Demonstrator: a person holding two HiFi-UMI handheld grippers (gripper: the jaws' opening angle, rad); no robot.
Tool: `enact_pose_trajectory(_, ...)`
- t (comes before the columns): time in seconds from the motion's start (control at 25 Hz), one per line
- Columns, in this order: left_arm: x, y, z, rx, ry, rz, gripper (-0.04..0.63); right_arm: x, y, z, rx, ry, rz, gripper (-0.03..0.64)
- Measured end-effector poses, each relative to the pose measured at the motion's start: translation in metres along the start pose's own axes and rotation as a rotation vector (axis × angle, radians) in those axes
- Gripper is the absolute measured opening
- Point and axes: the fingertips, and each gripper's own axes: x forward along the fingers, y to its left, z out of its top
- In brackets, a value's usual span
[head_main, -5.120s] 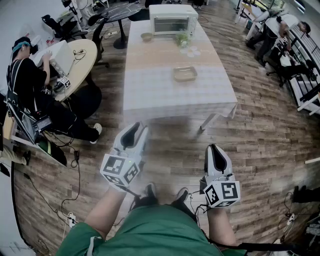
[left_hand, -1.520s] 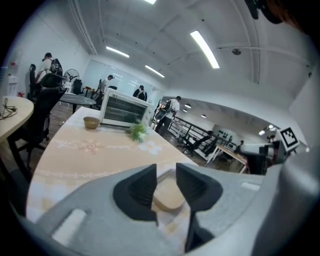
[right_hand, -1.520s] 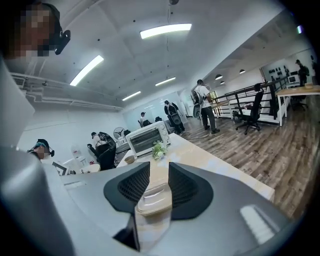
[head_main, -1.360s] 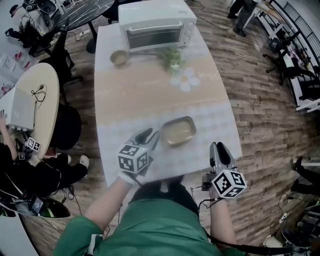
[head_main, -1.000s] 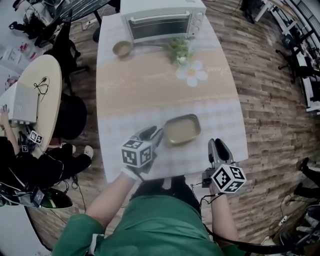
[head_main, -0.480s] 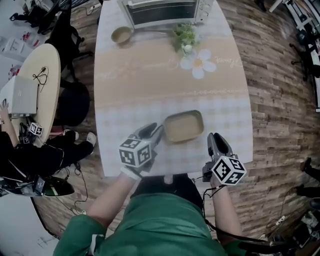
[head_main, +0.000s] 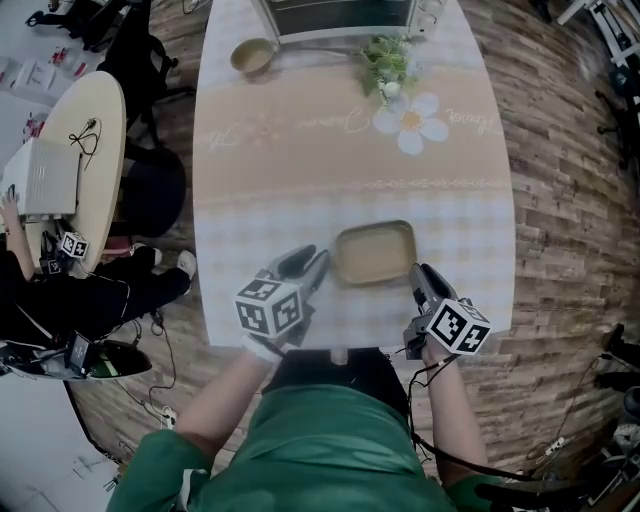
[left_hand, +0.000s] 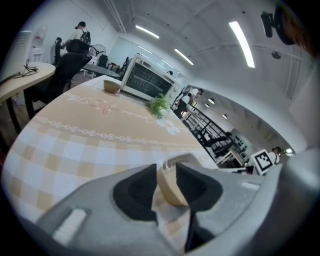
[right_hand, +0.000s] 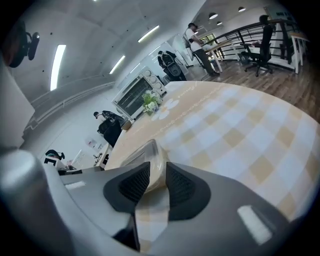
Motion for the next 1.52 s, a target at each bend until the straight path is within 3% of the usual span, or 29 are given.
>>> enact_pose_trajectory(0.4, -0.001, -0.003, 0.006, 0.014, -0.001, -0.005, 0.121, 0.007, -0.004, -0.008, 0.103, 0.035, 0.018, 0.072)
enact_pose_trajectory(0.8, -0.009, -0.007, 0.008, 0.016, -0.004, -0.013, 0.121, -0.001, -0.001, 0.002, 0.145, -0.014, 0.021, 0.044)
enact_pose_trajectory(1.52, -0.046, -0.031, 0.011, 0.031, -0.062, -0.028, 0.120, -0.061, 0.055, 0.030, -0.114, -0.171, 0.053, 0.041)
